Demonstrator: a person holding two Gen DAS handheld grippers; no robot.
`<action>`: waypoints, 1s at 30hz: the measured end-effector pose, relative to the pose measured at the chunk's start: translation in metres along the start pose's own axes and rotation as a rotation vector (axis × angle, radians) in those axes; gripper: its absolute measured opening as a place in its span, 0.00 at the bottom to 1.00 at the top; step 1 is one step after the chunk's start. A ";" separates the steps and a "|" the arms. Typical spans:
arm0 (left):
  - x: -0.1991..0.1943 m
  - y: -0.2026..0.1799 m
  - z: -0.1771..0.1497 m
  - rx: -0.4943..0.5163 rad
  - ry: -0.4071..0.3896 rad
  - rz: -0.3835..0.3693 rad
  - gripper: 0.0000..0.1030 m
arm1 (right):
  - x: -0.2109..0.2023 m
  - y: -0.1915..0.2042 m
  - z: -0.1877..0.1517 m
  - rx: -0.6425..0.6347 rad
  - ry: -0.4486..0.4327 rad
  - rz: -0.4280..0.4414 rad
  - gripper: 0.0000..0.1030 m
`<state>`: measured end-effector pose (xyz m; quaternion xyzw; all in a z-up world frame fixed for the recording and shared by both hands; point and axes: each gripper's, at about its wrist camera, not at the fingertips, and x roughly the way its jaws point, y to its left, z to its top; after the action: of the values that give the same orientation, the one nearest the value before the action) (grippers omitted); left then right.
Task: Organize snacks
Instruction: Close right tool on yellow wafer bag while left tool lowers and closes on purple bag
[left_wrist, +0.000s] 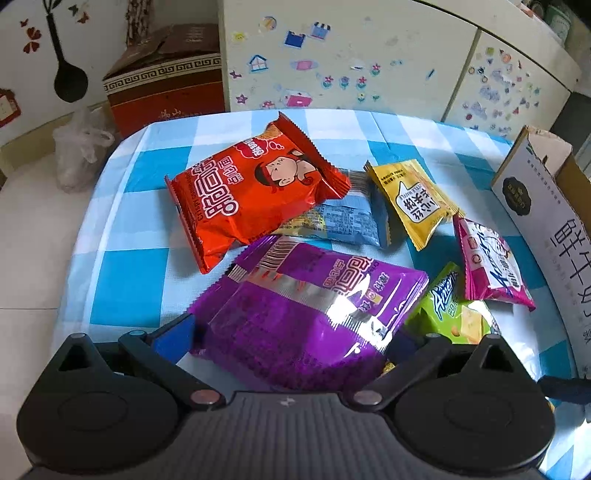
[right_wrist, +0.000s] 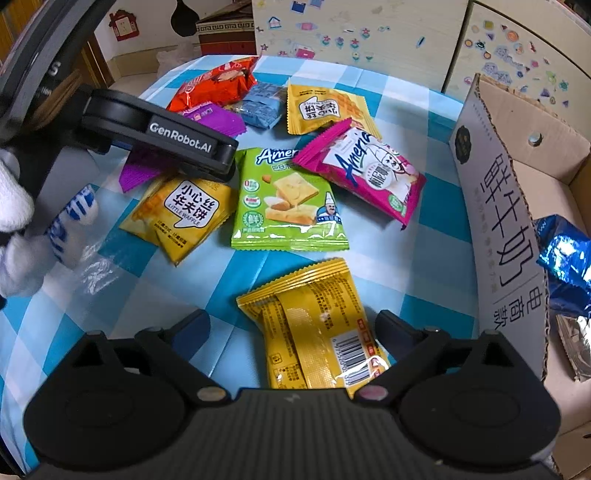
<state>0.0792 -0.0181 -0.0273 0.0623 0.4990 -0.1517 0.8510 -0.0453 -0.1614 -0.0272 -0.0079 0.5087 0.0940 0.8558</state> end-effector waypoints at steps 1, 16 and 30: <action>0.000 0.001 0.000 -0.004 0.000 -0.002 1.00 | 0.000 0.000 0.000 0.001 -0.001 0.000 0.94; -0.005 -0.001 0.002 -0.045 -0.044 0.006 0.93 | -0.004 -0.002 0.001 0.010 -0.029 -0.010 0.76; -0.023 0.011 0.004 -0.136 -0.073 0.023 0.81 | -0.010 -0.012 0.007 0.082 -0.052 0.038 0.64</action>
<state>0.0752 -0.0046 -0.0059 0.0045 0.4758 -0.1102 0.8726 -0.0415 -0.1739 -0.0158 0.0391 0.4899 0.0894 0.8663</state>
